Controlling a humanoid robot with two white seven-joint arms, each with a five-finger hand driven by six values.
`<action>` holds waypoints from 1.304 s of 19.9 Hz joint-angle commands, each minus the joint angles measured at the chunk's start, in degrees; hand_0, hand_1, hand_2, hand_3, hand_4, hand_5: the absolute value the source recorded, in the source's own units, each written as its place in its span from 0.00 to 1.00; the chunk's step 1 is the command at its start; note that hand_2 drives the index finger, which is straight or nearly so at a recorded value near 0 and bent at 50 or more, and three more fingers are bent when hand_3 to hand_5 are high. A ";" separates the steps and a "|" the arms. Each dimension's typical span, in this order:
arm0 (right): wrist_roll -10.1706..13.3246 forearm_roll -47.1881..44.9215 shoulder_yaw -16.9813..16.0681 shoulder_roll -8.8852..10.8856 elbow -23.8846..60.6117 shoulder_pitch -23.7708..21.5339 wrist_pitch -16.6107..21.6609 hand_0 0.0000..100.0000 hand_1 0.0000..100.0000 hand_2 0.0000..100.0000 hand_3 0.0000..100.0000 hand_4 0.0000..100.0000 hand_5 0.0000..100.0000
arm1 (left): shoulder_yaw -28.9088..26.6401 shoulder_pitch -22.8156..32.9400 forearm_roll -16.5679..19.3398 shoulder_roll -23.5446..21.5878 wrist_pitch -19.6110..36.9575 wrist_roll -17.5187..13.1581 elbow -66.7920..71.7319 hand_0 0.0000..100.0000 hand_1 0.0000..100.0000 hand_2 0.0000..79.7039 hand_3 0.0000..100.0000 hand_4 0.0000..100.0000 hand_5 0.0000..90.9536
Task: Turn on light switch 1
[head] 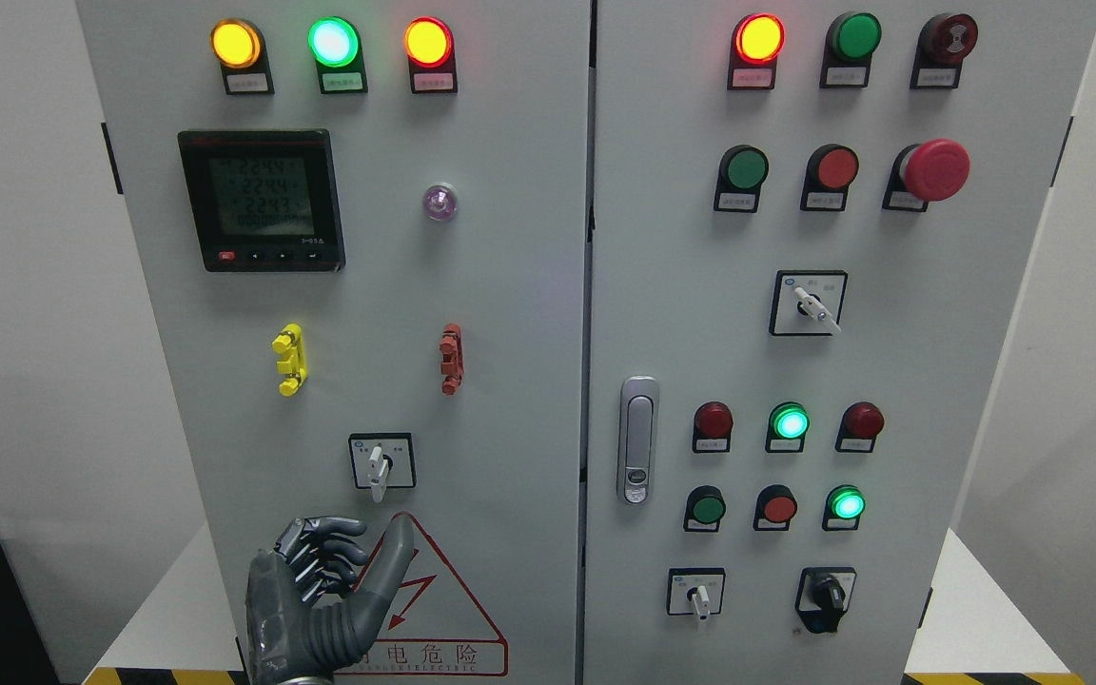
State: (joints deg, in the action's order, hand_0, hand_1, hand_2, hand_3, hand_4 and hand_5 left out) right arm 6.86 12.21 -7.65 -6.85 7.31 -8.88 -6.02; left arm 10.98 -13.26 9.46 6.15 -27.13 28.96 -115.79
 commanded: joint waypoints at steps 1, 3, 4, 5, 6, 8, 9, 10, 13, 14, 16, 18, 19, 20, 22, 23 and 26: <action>0.08 0.00 0.00 0.00 -0.02 0.00 0.05 0.05 0.00 0.00 0.00 0.00 0.00 | 0.18 -1.94 1.00 1.41 -0.29 1.19 1.71 0.05 0.71 0.71 0.81 0.85 0.85; 0.08 0.00 0.00 0.00 -0.02 0.00 0.05 0.05 0.00 0.00 0.00 0.00 0.00 | 0.10 -2.30 1.44 1.50 -0.81 1.28 1.71 0.06 0.72 0.71 0.81 0.85 0.85; -0.01 0.00 0.00 0.00 -0.02 0.00 0.05 0.05 0.00 0.00 0.00 0.00 0.00 | 0.01 -2.38 1.53 1.50 -0.91 1.36 1.71 0.06 0.72 0.71 0.81 0.85 0.85; -0.01 0.00 0.00 0.00 -0.02 0.00 0.05 0.05 0.00 0.00 0.00 0.00 0.00 | -0.08 -2.73 1.53 1.58 -1.17 1.37 1.80 0.07 0.72 0.71 0.81 0.85 0.85; -0.01 0.00 0.00 0.00 -0.02 0.00 0.05 0.05 0.00 0.00 0.00 0.00 0.00 | 0.01 -3.00 1.53 1.67 -1.43 1.37 1.80 0.07 0.72 0.71 0.81 0.85 0.85; 0.08 0.00 0.00 0.00 -0.02 0.00 0.05 0.05 0.00 0.00 0.00 0.00 0.00 | -0.08 -3.61 1.62 1.67 -2.05 1.54 1.80 0.08 0.72 0.71 0.81 0.85 0.85; -0.01 0.00 0.00 0.00 -0.02 0.00 0.05 0.05 0.00 0.00 0.00 0.00 0.00 | -0.08 -3.79 1.62 1.76 -2.31 1.72 1.88 0.08 0.72 0.71 0.81 0.85 0.85; -0.01 0.00 0.00 0.00 -0.02 0.00 0.05 0.05 0.00 0.00 0.00 0.00 0.00 | -0.08 -3.88 1.62 1.76 -2.49 1.72 2.06 0.08 0.72 0.71 0.81 0.85 0.85; 0.08 0.00 0.00 0.00 -0.02 0.00 0.05 0.05 0.00 0.00 0.00 0.00 0.00 | -0.08 -4.41 1.62 1.93 -2.58 1.89 2.24 0.09 0.72 0.71 0.81 0.85 0.85; 0.08 0.00 0.00 0.00 -0.02 0.00 0.05 0.05 0.00 0.00 0.00 0.00 0.00 | -0.08 -4.49 1.62 2.02 -2.66 2.15 2.32 0.09 0.72 0.71 0.81 0.85 0.84; -0.01 0.00 0.00 0.00 -0.02 0.00 0.05 0.05 0.00 0.00 0.00 0.00 0.00 | -0.08 -4.76 1.62 2.02 -3.27 2.24 2.50 0.09 0.72 0.71 0.81 0.85 0.84; -0.01 0.00 0.00 0.00 -0.02 0.00 0.05 0.05 0.00 0.00 0.00 0.00 0.00 | -0.08 -5.11 1.62 2.02 -3.63 2.24 2.59 0.10 0.73 0.71 0.81 0.84 0.84; -0.01 0.00 0.00 0.00 -0.02 0.00 0.05 0.05 0.00 0.00 0.00 0.00 0.00 | -0.08 -5.28 1.62 2.11 -3.80 2.24 2.76 0.10 0.73 0.71 0.81 0.84 0.84; 0.08 -0.08 0.00 0.00 -0.02 0.00 0.05 0.05 0.00 0.00 0.00 0.00 0.00 | -0.08 -5.72 1.62 2.11 -4.33 2.24 2.94 0.10 0.73 0.71 0.81 0.84 0.84; -0.01 0.00 0.00 0.00 -0.02 0.00 0.05 0.05 0.00 0.00 0.00 0.00 0.00 | -0.17 -6.16 1.53 2.11 -4.86 2.24 3.03 0.11 0.73 0.71 0.81 0.84 0.85; -0.01 0.00 0.00 0.00 -0.02 0.00 0.05 0.05 0.00 0.00 0.00 0.00 0.00 | -0.17 -6.25 1.53 2.20 -4.95 2.24 3.03 0.11 0.73 0.71 0.82 0.84 0.85; 0.08 0.00 0.00 0.00 -0.02 0.00 0.05 0.05 0.00 0.00 0.00 0.00 0.00 | -0.17 -6.69 1.53 2.20 -5.56 2.24 3.03 0.12 0.73 0.72 0.83 0.85 0.85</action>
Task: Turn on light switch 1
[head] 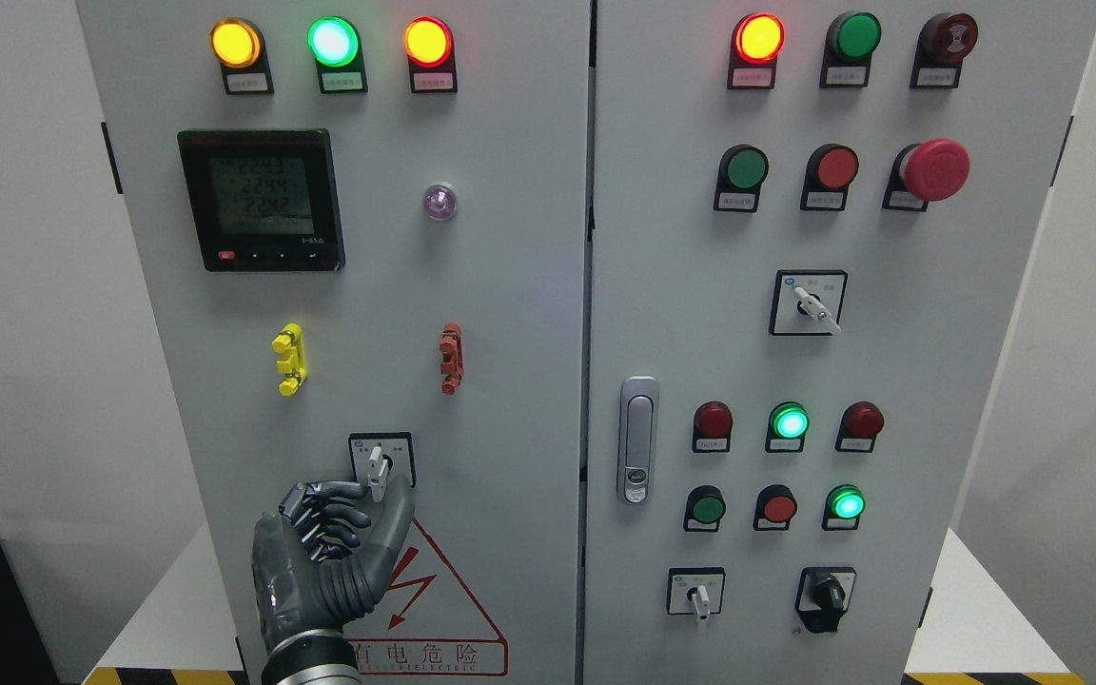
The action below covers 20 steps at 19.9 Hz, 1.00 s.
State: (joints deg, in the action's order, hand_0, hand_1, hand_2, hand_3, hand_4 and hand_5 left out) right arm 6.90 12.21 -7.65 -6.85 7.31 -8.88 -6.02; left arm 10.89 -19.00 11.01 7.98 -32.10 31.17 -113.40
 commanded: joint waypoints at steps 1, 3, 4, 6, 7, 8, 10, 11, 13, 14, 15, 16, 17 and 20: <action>0.04 0.01 0.00 0.00 -0.01 0.00 0.05 0.05 0.00 0.00 0.00 0.00 0.00 | -0.08 -1.04 -0.02 0.37 -0.68 0.03 0.64 0.13 0.73 0.72 0.84 0.85 0.85; -0.04 0.01 0.00 0.00 -0.01 0.00 0.05 0.05 0.00 0.00 0.00 0.00 0.00 | 0.01 -1.13 -0.02 0.46 -0.85 0.03 0.64 0.13 0.73 0.72 0.84 0.85 0.85; -0.04 0.01 0.00 0.00 -0.01 0.00 0.05 0.05 0.00 0.00 0.00 0.00 0.00 | 0.01 -1.13 -0.02 0.46 -0.94 0.03 0.64 0.13 0.73 0.72 0.85 0.85 0.85; -0.04 0.01 0.00 0.00 -0.01 0.00 0.05 0.05 0.00 0.00 0.00 0.00 0.00 | 0.01 -1.13 -0.02 0.46 -0.94 0.03 0.64 0.14 0.74 0.73 0.85 0.85 0.86; 0.04 0.01 0.00 0.00 -0.01 0.00 0.05 0.05 0.00 0.00 0.00 0.00 0.00 | 0.01 -1.13 -0.02 0.46 -0.94 0.03 0.55 0.14 0.74 0.73 0.85 0.85 0.86; -0.04 0.01 0.00 0.00 -0.01 0.00 0.05 0.05 0.00 0.00 0.00 0.00 0.00 | 0.01 -1.13 -0.02 0.46 -0.94 0.03 0.55 0.14 0.74 0.73 0.85 0.86 0.86; -0.04 0.01 0.00 0.00 -0.01 0.00 0.05 0.05 0.00 0.00 0.00 0.00 0.00 | -0.08 -1.13 -0.02 0.46 -0.94 0.03 0.55 0.15 0.74 0.73 0.86 0.86 0.86; -0.04 0.01 0.00 0.00 -0.01 0.00 0.05 0.05 0.00 0.00 0.00 0.00 0.00 | 0.01 -1.13 -0.02 0.55 -0.94 0.03 0.55 0.16 0.74 0.73 0.86 0.86 0.86; -0.04 0.01 0.00 0.00 0.07 0.00 0.05 0.05 0.00 0.00 0.00 0.00 0.00 | 0.01 -1.13 -0.02 0.46 -0.94 0.12 0.55 0.16 0.74 0.74 0.86 0.86 0.86; 0.04 0.01 0.00 0.00 -0.01 0.00 0.05 0.05 0.00 0.00 0.00 0.00 0.00 | 0.01 -1.13 -0.02 0.55 -0.94 0.12 0.55 0.17 0.74 0.74 0.86 0.86 0.86; 0.04 0.01 0.00 0.00 -0.01 0.00 0.05 0.05 0.00 0.00 0.00 0.00 0.00 | 0.01 -1.13 -0.02 0.55 -0.94 0.12 0.55 0.17 0.74 0.74 0.86 0.86 0.87; 0.04 0.01 0.00 0.00 -0.01 0.00 0.05 0.05 0.00 0.00 0.00 0.00 0.00 | 0.01 -1.30 -0.02 0.55 -0.94 0.12 0.55 0.17 0.74 0.74 0.86 0.86 0.87; -0.04 0.01 0.00 0.00 -0.01 0.00 0.05 0.05 0.00 0.00 0.00 0.00 0.00 | 0.01 -1.30 -0.02 0.55 -0.94 0.12 0.55 0.17 0.74 0.74 0.87 0.86 0.86; -0.04 0.01 0.00 0.00 -0.01 0.00 0.05 0.05 0.00 0.00 0.00 0.00 0.00 | 0.01 -1.39 -0.02 0.55 -1.64 0.12 0.55 0.18 0.74 0.74 0.87 0.86 0.85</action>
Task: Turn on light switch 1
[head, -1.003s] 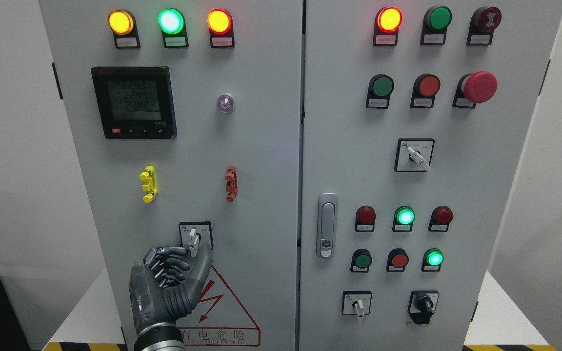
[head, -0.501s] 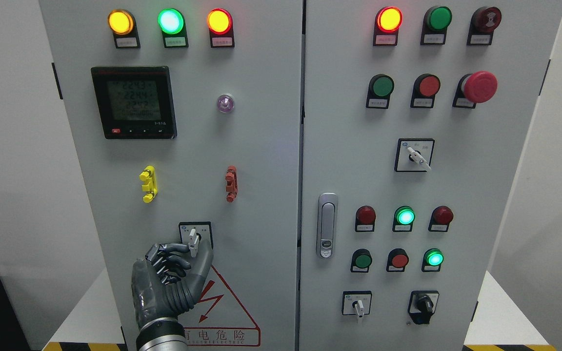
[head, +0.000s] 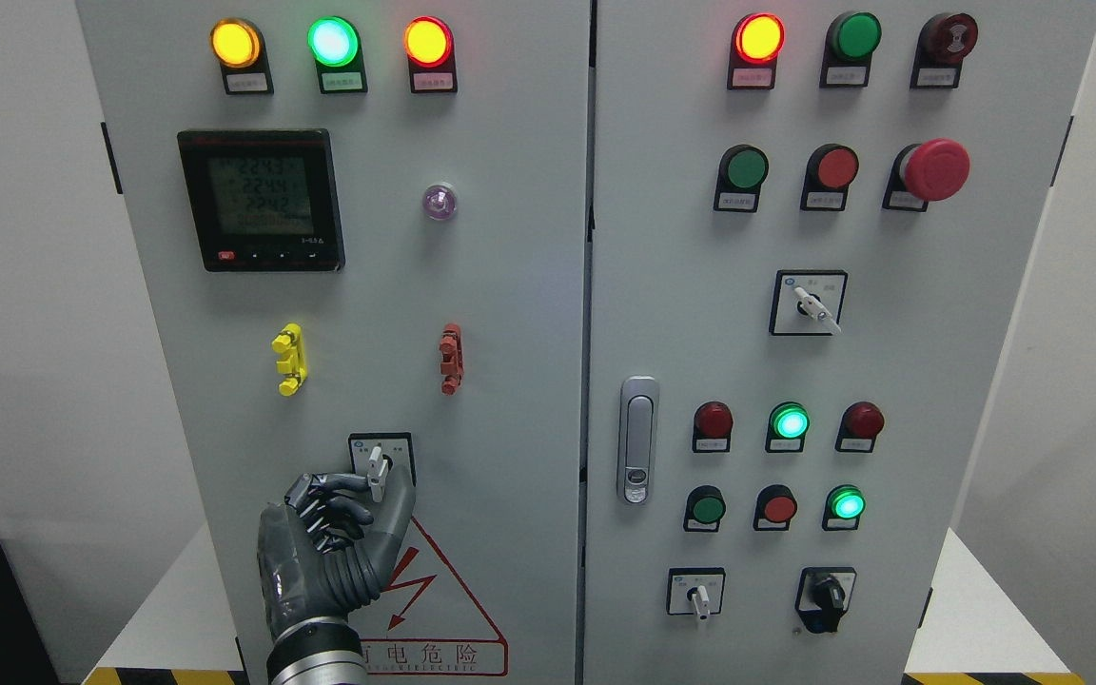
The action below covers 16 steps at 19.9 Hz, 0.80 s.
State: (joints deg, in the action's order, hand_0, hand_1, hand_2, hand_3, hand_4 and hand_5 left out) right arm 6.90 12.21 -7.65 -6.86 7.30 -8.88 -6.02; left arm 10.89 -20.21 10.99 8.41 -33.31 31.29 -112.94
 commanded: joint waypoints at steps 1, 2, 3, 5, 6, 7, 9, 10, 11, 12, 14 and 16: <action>0.04 0.00 0.00 0.00 -0.01 0.00 0.05 0.05 0.00 0.00 0.00 0.00 0.00 | 0.01 -0.27 0.00 0.12 -0.53 0.00 0.09 0.18 0.74 0.74 0.87 0.86 0.85; -0.05 0.00 0.00 0.00 -0.01 0.00 0.05 0.05 0.00 0.00 0.00 0.00 0.00 | -0.08 -0.27 0.00 0.12 -0.53 0.00 0.09 0.18 0.74 0.74 0.87 0.86 0.85; 0.04 0.00 0.00 0.00 -0.01 0.00 0.05 0.05 0.00 0.00 0.00 0.00 0.00 | -0.08 -0.36 0.00 0.12 -0.79 0.00 0.00 0.19 0.74 0.74 0.87 0.86 0.84; -0.05 0.00 0.00 0.00 -0.01 0.00 0.05 0.05 0.00 0.00 0.00 0.00 0.00 | -0.08 -0.53 0.00 0.12 -1.40 -0.09 0.00 0.19 0.74 0.75 0.87 0.87 0.84; -0.05 0.00 0.00 0.00 -0.01 0.00 0.05 0.05 0.00 0.00 0.00 0.00 0.00 | -0.08 -0.62 0.00 0.12 -1.49 -0.09 0.00 0.19 0.74 0.75 0.87 0.87 0.84; -0.05 0.00 0.00 0.00 -0.01 0.00 0.05 0.05 0.00 0.00 0.00 0.00 0.00 | 0.01 -0.79 0.00 0.12 -1.49 -0.09 0.00 0.19 0.74 0.75 0.87 0.86 0.84; 0.04 0.00 0.00 0.00 -0.01 0.00 0.05 0.05 0.00 0.00 0.00 0.00 0.00 | -0.08 -0.97 0.00 0.21 -1.49 -0.09 0.00 0.19 0.73 0.75 0.87 0.86 0.84; -0.05 0.00 0.00 0.00 -0.01 0.00 0.05 0.05 0.00 0.00 0.00 0.00 0.00 | 0.01 -1.06 0.00 0.21 -1.67 -0.09 0.00 0.19 0.73 0.75 0.87 0.86 0.84; 0.04 0.00 0.00 0.00 -0.01 0.00 0.05 0.05 0.00 0.00 0.00 0.00 0.00 | 0.01 -1.06 0.00 0.21 -1.67 -0.09 0.00 0.20 0.73 0.75 0.87 0.86 0.84; -0.05 0.00 0.00 0.00 -0.01 0.00 0.05 0.05 0.00 0.00 0.00 0.00 0.00 | 0.01 -1.06 0.00 0.21 -1.67 -0.09 0.00 0.20 0.73 0.75 0.87 0.87 0.84; -0.05 0.00 0.00 0.00 -0.01 0.00 0.05 0.05 0.00 0.00 0.00 0.00 0.00 | -0.08 -1.06 0.00 0.21 -1.67 -0.09 -0.08 0.20 0.73 0.75 0.87 0.87 0.84; 0.04 0.00 0.00 0.00 -0.01 0.00 0.05 0.05 0.00 0.00 0.00 0.00 0.00 | -0.08 -1.06 0.00 0.21 -1.76 -0.09 -0.09 0.20 0.72 0.75 0.87 0.87 0.84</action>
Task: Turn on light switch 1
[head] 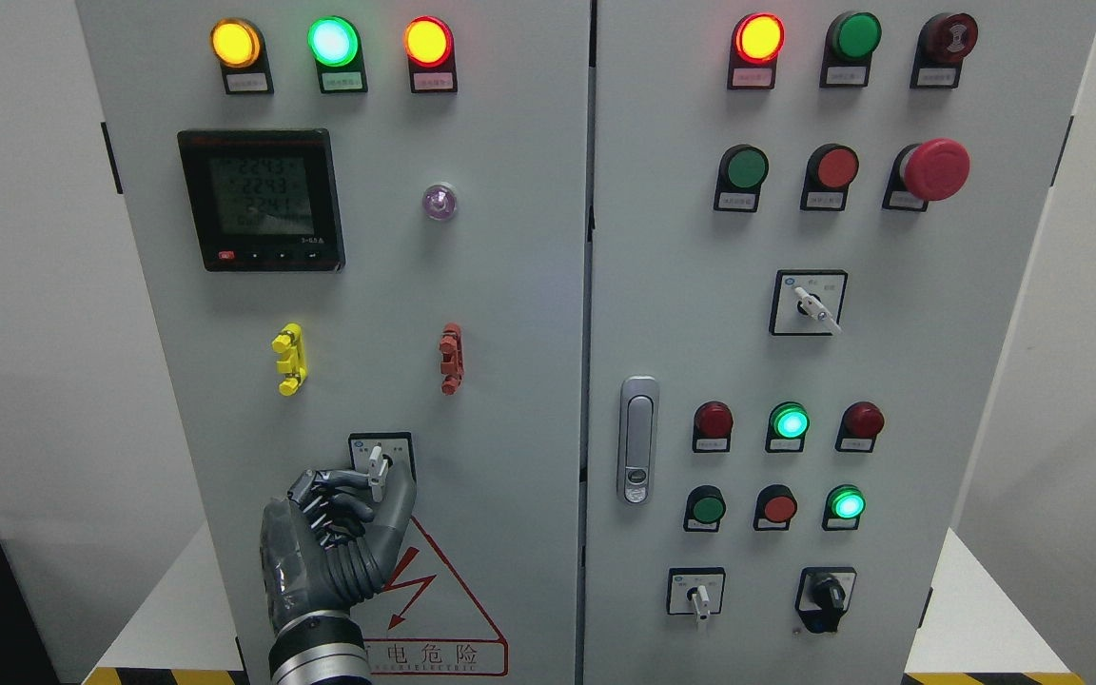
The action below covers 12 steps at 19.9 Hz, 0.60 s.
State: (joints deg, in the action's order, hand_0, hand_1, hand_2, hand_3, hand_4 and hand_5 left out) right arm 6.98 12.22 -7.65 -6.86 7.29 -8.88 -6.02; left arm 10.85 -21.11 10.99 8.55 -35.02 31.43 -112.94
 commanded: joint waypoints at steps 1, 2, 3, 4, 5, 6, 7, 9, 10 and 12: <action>-0.04 0.00 0.00 0.00 0.00 0.00 0.04 0.05 0.00 0.00 0.00 0.00 0.00 | -0.04 -0.16 0.00 0.07 -0.04 -0.22 -0.09 0.20 0.72 0.75 0.87 0.87 0.84; -0.12 -0.09 0.00 0.00 0.00 0.00 0.04 0.05 0.00 0.00 0.00 0.00 0.00 | -0.04 -0.16 0.00 0.07 -0.04 -0.22 0.00 0.21 0.72 0.75 0.87 0.87 0.84; -0.12 0.00 0.00 0.00 0.00 0.00 0.04 0.05 0.00 0.00 0.00 0.00 0.00 | -0.04 -0.16 0.00 0.07 -0.13 -0.22 -0.09 0.21 0.72 0.75 0.87 0.87 0.84; -0.04 0.00 0.00 0.00 0.00 0.00 0.04 0.05 0.00 0.00 0.00 0.00 0.00 | -0.04 -0.16 0.00 0.07 -0.13 -0.22 -0.09 0.21 0.72 0.75 0.87 0.87 0.84; -0.12 0.00 0.00 0.00 0.00 0.00 0.04 0.05 0.00 0.00 0.00 0.00 0.00 | 0.05 -0.16 0.00 0.07 -0.13 -0.22 -0.09 0.21 0.71 0.75 0.87 0.87 0.84; -0.04 0.00 0.00 0.00 0.00 0.00 0.04 0.05 0.00 0.00 0.00 0.00 0.00 | -0.04 -0.07 0.00 0.07 -0.13 -0.22 -0.09 0.21 0.71 0.75 0.87 0.87 0.84; -0.04 -0.09 0.00 0.00 0.00 0.00 0.04 0.05 0.00 0.00 0.00 0.00 0.00 | -0.04 -0.07 0.00 -0.02 -0.13 -0.22 -0.09 0.22 0.70 0.75 0.87 0.87 0.84; -0.04 -0.09 0.00 0.00 0.09 0.00 0.04 0.05 0.00 0.00 0.00 0.00 0.00 | -0.04 0.02 0.00 -0.02 -0.13 -0.22 -0.09 0.23 0.69 0.75 0.87 0.87 0.84; -0.12 0.00 0.00 0.00 0.00 0.00 0.04 0.05 0.00 0.00 0.00 0.00 0.00 | -0.04 0.02 0.00 -0.02 -0.13 -0.22 -0.09 0.24 0.69 0.75 0.88 0.87 0.84; -0.04 0.00 0.00 0.00 0.00 0.00 0.04 0.05 0.00 0.00 0.00 0.00 0.00 | -0.04 0.02 0.00 -0.02 -0.13 -0.22 -0.09 0.25 0.69 0.76 0.88 0.87 0.84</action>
State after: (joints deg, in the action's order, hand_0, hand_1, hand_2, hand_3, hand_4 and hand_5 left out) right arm 7.00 12.21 -7.65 -6.86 7.30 -8.88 -6.02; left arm 10.82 -21.17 10.99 8.57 -35.13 31.24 -112.99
